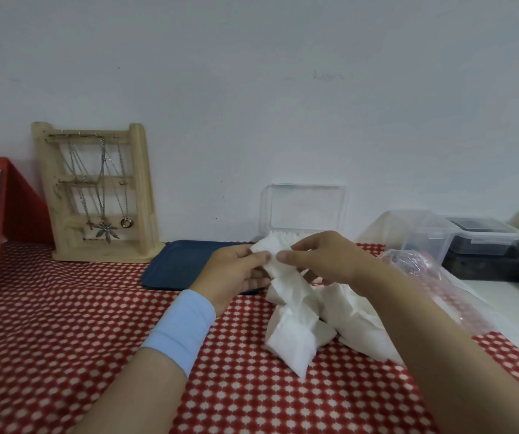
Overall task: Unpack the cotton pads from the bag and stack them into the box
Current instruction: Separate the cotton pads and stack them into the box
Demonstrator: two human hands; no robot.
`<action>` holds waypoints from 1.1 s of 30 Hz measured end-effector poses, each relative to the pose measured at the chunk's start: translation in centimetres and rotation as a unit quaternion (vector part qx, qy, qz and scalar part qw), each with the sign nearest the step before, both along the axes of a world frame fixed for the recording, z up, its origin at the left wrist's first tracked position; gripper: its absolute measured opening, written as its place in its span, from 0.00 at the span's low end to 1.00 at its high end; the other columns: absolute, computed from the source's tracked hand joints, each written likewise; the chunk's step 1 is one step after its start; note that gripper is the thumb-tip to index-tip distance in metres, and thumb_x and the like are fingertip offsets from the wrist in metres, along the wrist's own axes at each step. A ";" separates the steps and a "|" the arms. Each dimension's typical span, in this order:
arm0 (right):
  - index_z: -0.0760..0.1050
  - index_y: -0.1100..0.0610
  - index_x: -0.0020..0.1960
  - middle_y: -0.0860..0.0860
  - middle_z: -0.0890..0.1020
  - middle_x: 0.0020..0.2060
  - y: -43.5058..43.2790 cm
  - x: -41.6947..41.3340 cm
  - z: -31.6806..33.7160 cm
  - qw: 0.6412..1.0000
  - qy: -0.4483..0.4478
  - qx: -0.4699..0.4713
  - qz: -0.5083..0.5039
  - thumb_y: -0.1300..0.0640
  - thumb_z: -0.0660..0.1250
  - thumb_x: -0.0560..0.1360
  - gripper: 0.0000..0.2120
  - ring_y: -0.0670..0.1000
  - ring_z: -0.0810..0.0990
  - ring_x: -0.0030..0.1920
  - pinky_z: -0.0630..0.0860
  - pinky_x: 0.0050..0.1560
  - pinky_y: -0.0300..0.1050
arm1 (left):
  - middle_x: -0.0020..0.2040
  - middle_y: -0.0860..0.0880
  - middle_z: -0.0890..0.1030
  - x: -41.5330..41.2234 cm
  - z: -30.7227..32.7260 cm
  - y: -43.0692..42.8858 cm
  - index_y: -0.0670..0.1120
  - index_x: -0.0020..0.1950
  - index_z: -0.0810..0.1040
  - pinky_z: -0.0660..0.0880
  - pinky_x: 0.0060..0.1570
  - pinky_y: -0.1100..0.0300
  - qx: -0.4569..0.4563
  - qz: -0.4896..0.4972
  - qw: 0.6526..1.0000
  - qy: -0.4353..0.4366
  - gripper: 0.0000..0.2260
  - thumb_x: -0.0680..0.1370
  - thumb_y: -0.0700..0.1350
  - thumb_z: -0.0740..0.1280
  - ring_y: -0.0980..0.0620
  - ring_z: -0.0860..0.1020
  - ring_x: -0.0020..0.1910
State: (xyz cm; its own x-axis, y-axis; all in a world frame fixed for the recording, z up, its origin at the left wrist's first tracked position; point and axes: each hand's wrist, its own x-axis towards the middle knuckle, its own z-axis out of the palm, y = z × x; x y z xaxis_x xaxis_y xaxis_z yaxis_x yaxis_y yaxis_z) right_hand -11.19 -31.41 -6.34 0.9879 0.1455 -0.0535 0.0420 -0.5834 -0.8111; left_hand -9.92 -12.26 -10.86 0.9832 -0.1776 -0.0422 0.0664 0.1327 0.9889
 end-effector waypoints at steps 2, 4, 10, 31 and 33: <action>0.85 0.54 0.49 0.47 0.87 0.42 0.2 0.2 -0.3 0.999 -0.023 0.017 -0.025 0.47 0.78 0.71 0.12 0.47 0.87 0.40 0.75 0.36 0.37 | 0.49 0.42 0.88 -0.1 0.0 -0.1 0.40 0.57 0.84 0.83 0.45 0.59 0.027 -0.007 1.000 -0.012 0.08 0.80 0.42 0.70 0.47 0.86 0.46; 0.84 0.57 0.47 0.49 0.87 0.39 0.2 0.3 -0.5 0.998 -0.033 0.031 -0.044 0.53 0.79 0.71 0.10 0.49 0.87 0.39 0.74 0.31 0.34 | 0.50 0.40 0.87 0.0 0.1 -0.1 0.40 0.58 0.83 0.83 0.46 0.56 0.026 -0.006 1.000 -0.010 0.10 0.82 0.45 0.68 0.44 0.86 0.49; 0.85 0.57 0.44 0.48 0.88 0.38 -0.5 0.4 0.1 0.994 -0.049 0.047 -0.089 0.57 0.79 0.70 0.06 0.49 0.87 0.35 0.73 0.32 0.36 | 0.52 0.40 0.87 0.2 0.1 0.0 0.39 0.60 0.81 0.83 0.47 0.56 -0.039 -0.006 0.999 0.027 0.11 0.83 0.45 0.67 0.44 0.86 0.51; 0.84 0.57 0.41 0.44 0.80 0.23 0.2 0.1 0.5 0.994 -0.098 -0.023 -0.048 0.56 0.78 0.71 0.05 0.42 0.77 0.23 0.69 0.25 0.31 | 0.53 0.38 0.86 -0.2 1.2 -0.2 0.37 0.65 0.79 0.83 0.55 0.50 -0.026 -0.055 0.998 0.028 0.16 0.83 0.47 0.65 0.43 0.86 0.54; 0.84 0.56 0.40 0.46 0.81 0.25 0.2 0.3 0.2 0.993 -0.103 -0.030 -0.056 0.56 0.77 0.71 0.05 0.44 0.78 0.24 0.70 0.26 0.32 | 0.54 0.39 0.86 -0.3 1.4 -0.2 0.38 0.64 0.80 0.82 0.56 0.50 -0.032 -0.071 0.996 0.035 0.19 0.82 0.52 0.66 0.43 0.85 0.55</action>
State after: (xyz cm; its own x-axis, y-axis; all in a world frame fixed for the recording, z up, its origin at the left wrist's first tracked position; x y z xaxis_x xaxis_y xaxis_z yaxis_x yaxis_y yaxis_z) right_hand -10.87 -31.19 -6.11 0.9885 0.0364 0.1468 0.1359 -0.6408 -0.7556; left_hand -10.25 -12.43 -9.49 0.9431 -0.3191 -0.0938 0.1571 0.1790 0.9712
